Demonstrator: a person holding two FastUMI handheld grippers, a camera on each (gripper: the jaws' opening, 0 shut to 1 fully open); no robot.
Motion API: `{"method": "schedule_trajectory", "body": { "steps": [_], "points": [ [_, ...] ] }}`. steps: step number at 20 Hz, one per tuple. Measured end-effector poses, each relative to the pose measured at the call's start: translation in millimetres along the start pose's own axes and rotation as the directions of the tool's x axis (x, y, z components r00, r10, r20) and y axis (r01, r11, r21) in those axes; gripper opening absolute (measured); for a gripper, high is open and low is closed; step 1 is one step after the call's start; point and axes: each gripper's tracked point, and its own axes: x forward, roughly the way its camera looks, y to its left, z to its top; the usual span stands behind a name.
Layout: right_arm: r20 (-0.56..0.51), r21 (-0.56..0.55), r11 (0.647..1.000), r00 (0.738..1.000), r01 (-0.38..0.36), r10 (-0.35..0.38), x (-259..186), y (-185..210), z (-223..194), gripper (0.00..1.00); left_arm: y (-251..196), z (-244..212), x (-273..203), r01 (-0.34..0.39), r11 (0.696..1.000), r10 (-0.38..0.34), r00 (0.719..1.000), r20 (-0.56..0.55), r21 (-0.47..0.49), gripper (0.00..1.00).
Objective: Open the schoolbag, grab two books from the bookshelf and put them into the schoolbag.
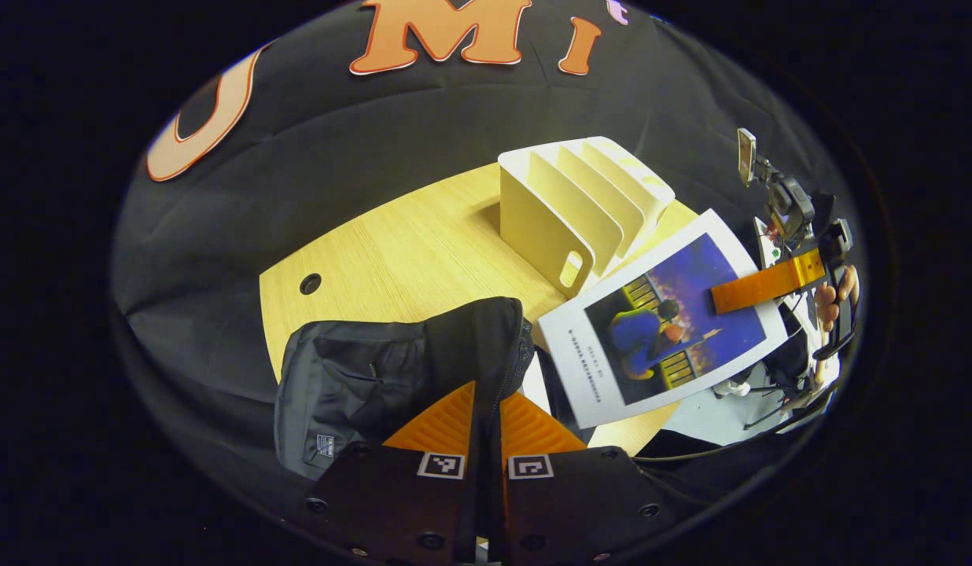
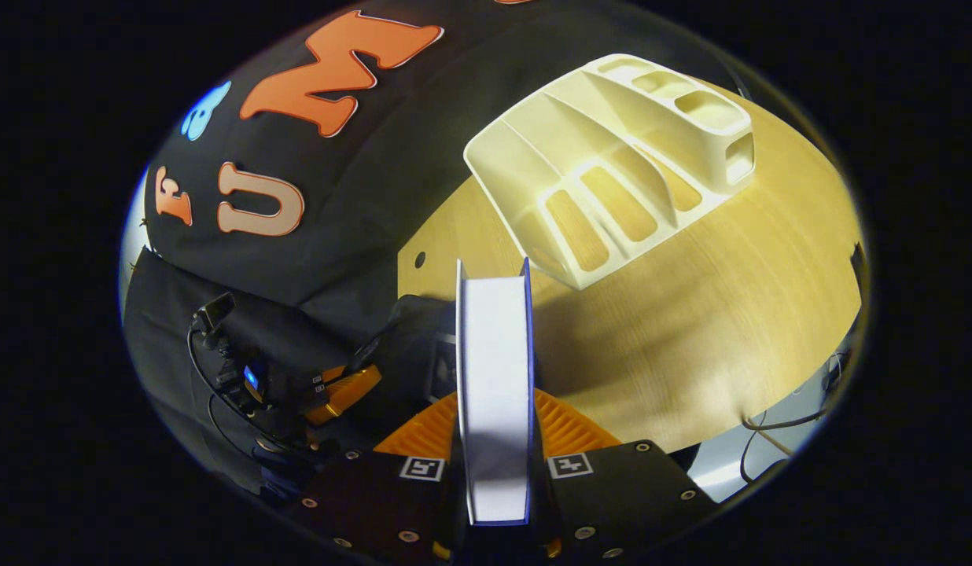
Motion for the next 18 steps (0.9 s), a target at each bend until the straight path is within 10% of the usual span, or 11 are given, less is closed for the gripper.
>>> {"method": "schedule_trajectory", "body": {
  "steps": [18],
  "points": [
    [-0.024,0.147,0.973,0.982,-0.18,0.185,121.3,69.1,-45.6,0.33,-13.2,7.8,2.2,0.026,0.999,-0.025,0.999,0.041,-0.027,0.06]
  ]
}}
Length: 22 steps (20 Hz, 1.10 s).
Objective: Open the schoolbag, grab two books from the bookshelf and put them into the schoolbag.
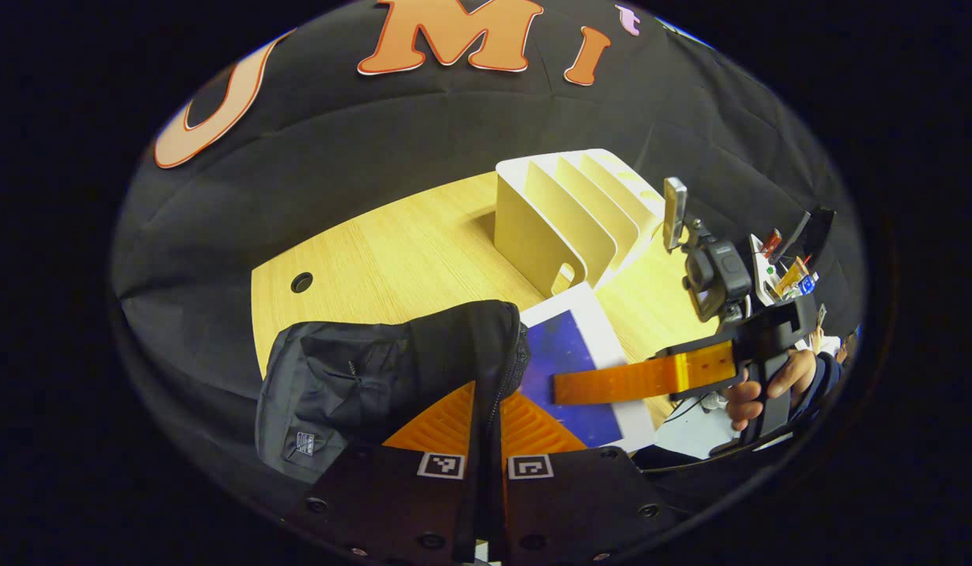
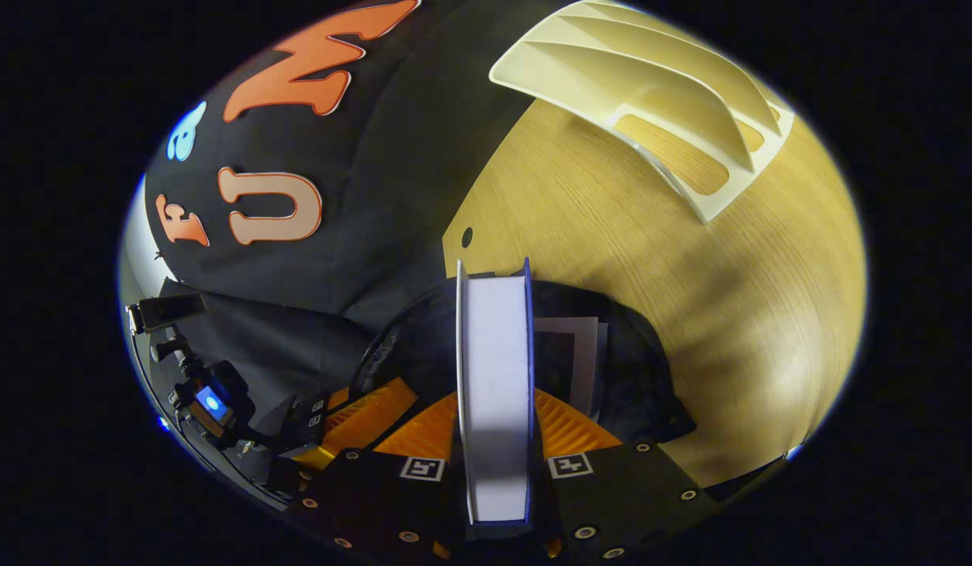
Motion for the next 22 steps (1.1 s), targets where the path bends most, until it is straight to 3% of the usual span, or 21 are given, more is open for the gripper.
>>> {"method": "schedule_trajectory", "body": {
  "steps": [7,15,18,20,21,22],
  "points": [
    [-0.036,0.029,0.999,0.998,-0.047,0.048,36.2,3.1,-28.9,0.34,-14.6,8.1,2.0,0.02,0.999,-0.02,1.0,0.008,0.041,0.06],
    [-0.054,0.03,0.997,0.996,-0.074,0.076,64.6,7.6,-32.9,0.34,-18.5,11.1,1.7,0.016,0.999,-0.017,1.0,0.018,0.039,0.06],
    [-0.071,0.028,0.997,0.995,-0.072,0.074,73.0,7.0,-34.8,0.35,-16.9,12.1,0.4,0.01,0.999,-0.011,1.0,0.021,0.038,0.06],
    [-0.08,0.008,1.0,0.997,-0.015,0.015,77.0,-3.4,-36.3,0.37,-17.0,13.1,0.8,0.008,1.0,-0.008,1.0,0.023,0.029,0.06],
    [-0.091,-0.018,1.0,0.996,0.008,-0.01,76.9,-6.6,-38.3,0.44,-16.9,12.1,0.8,0.011,1.0,-0.011,1.0,0.02,0.021,0.06],
    [-0.103,-0.043,0.999,0.994,0.028,-0.033,77.7,-10.5,-39.9,0.58,-18.6,11.2,-0.7,0.017,1.0,-0.017,1.0,0.017,0.012,0.06]
  ]
}}
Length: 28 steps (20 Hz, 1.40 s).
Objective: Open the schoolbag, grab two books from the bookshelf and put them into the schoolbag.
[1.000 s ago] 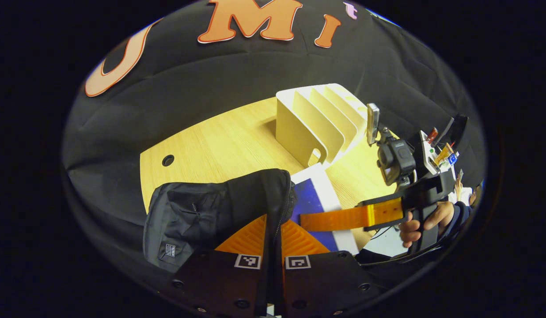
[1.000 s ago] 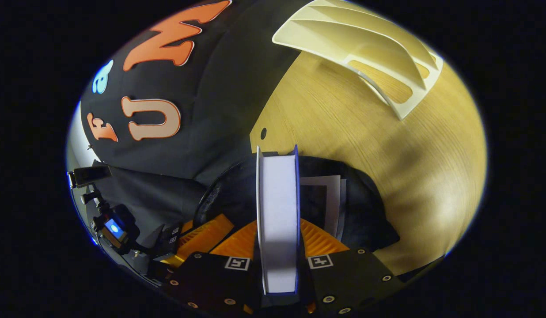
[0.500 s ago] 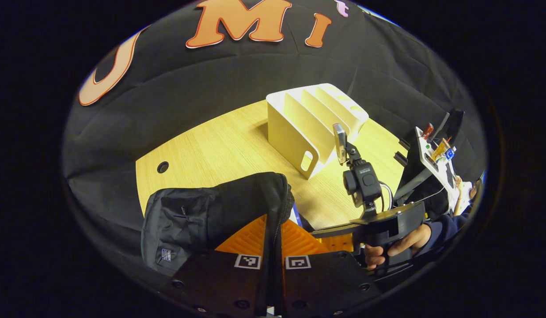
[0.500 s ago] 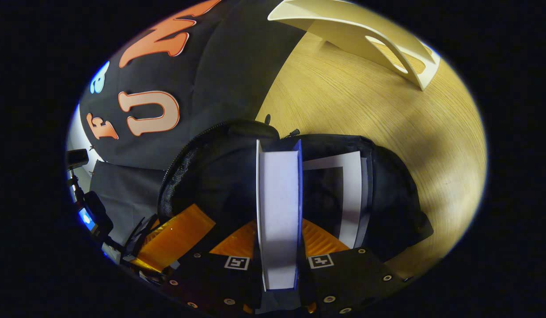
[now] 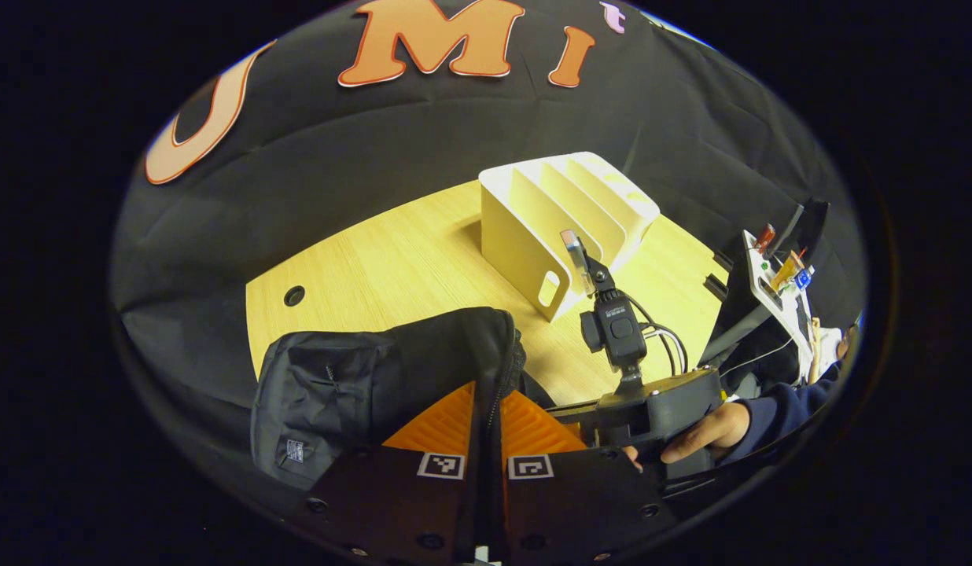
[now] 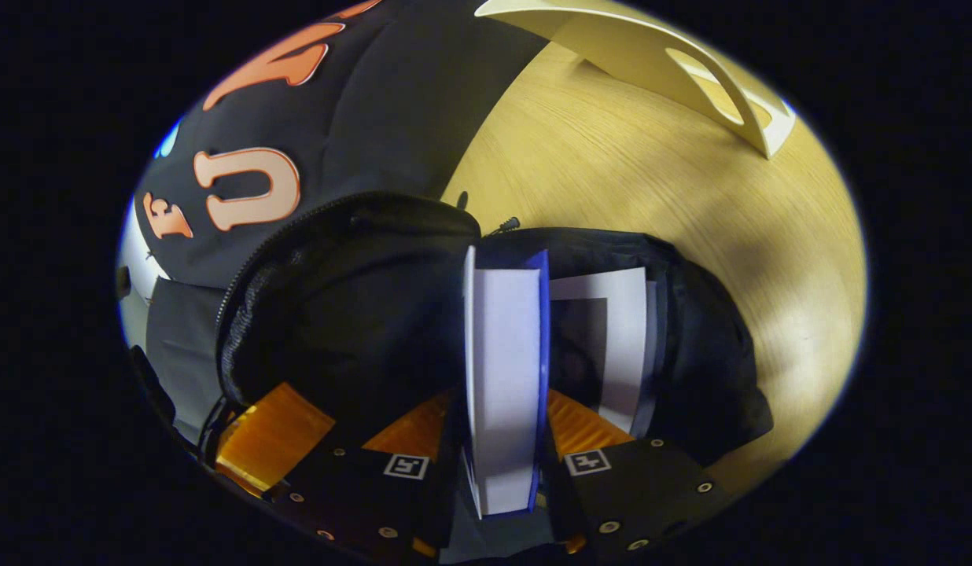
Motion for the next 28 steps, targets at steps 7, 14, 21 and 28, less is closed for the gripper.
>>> {"method": "schedule_trajectory", "body": {
  "steps": [7,14,21,28],
  "points": [
    [-0.037,-0.14,0.972,0.98,0.188,-0.195,-15.7,-28.5,-9.1,0.8,8.5,-5.1,-0.6,-0.01,1.0,0.01,1.0,0.008,-0.023,0.06],
    [0.058,-0.224,0.938,0.964,0.265,-0.258,-58.4,-38.2,18.5,0.97,4.1,-13.1,3.2,-0.018,0.998,0.018,1.0,0.003,-0.056,0.11],
    [0.188,-0.208,0.915,0.932,0.346,-0.31,-140.3,-72.8,71.4,0.98,-18.3,-12.6,17.8,-0.036,0.997,0.035,0.999,-0.007,-0.074,0.26],
    [0.308,-0.302,0.859,0.895,0.413,-0.322,-221.7,-87.5,127.8,0.99,-67.0,3.5,30.3,-0.051,0.989,0.056,0.998,0.033,-0.136,0.55]
  ]
}}
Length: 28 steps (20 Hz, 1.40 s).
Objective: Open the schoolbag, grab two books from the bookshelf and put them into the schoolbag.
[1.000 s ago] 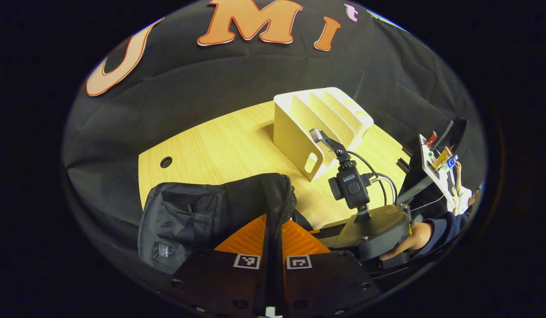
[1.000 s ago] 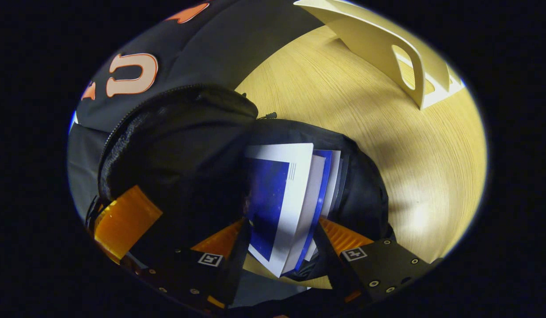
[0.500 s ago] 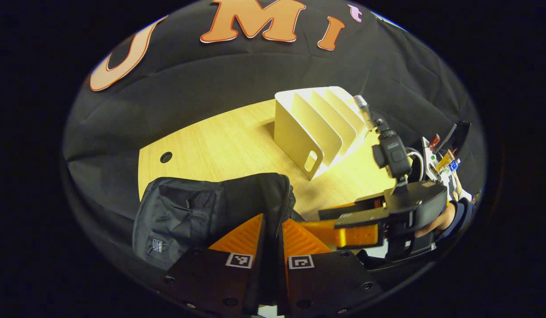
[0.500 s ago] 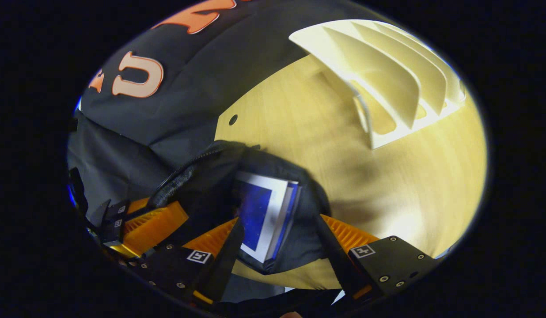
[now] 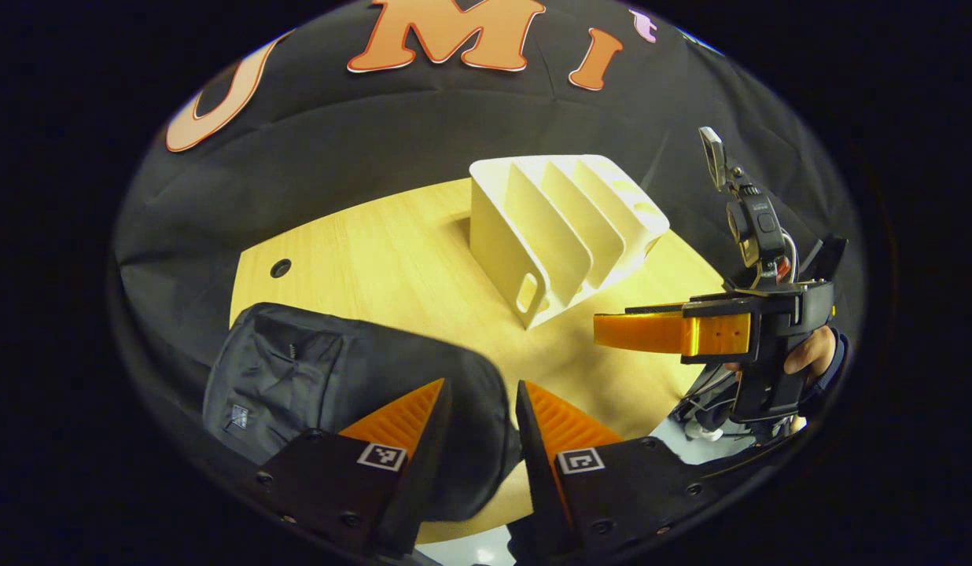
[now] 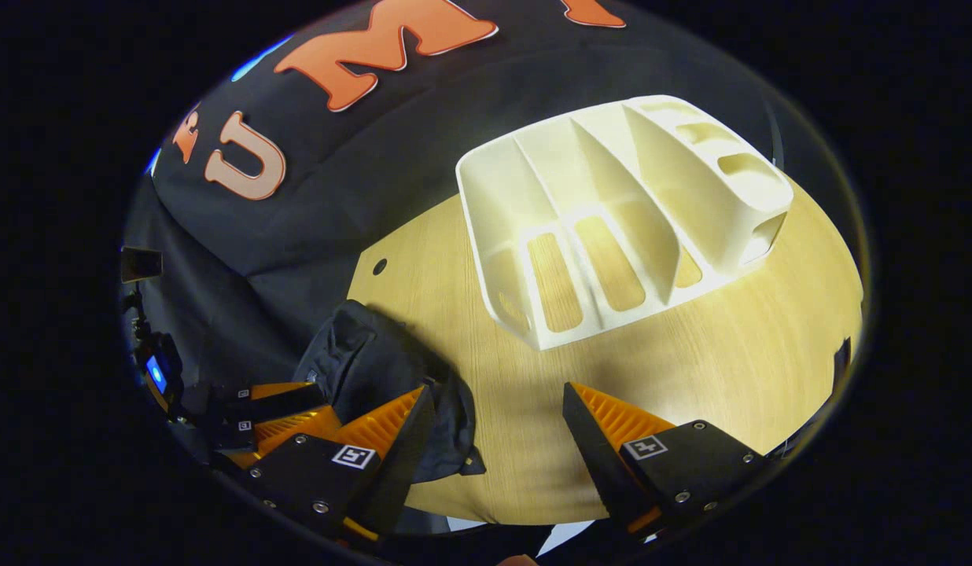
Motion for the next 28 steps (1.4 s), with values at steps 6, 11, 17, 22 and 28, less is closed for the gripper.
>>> {"method": "schedule_trajectory", "body": {
  "steps": [6,11,17,22,28],
  "points": [
    [0.148,-0.165,0.983,0.987,0.086,-0.062,-53.4,-43.1,57.0,0.98,-53.1,42.7,-6.0,-0.069,0.997,0.071,0.987,0.144,-0.024,0.69],
    [0.267,-0.273,0.954,0.962,0.123,-0.048,-89.7,-47.2,105.5,0.98,-91.7,91.5,-26.5,-0.152,0.987,0.161,0.931,0.329,-0.051,0.81],
    [0.386,-0.393,0.908,0.922,0.145,0.019,-133.1,-43.5,142.6,0.98,-123.2,123.6,-57.8,-0.232,0.961,0.275,0.827,0.49,-0.149,0.81],
    [0.458,-0.431,0.888,0.886,0.158,0.065,-156.6,-42.4,158.8,0.98,-143.5,136.0,-87.7,-0.256,0.943,0.332,0.753,0.568,-0.212,0.81],
    [0.579,-0.442,0.873,0.809,0.206,0.102,-189.0,-41.1,175.9,0.98,-160.4,151.4,-113.7,-0.268,0.932,0.363,0.653,0.665,-0.245,0.82]
  ]
}}
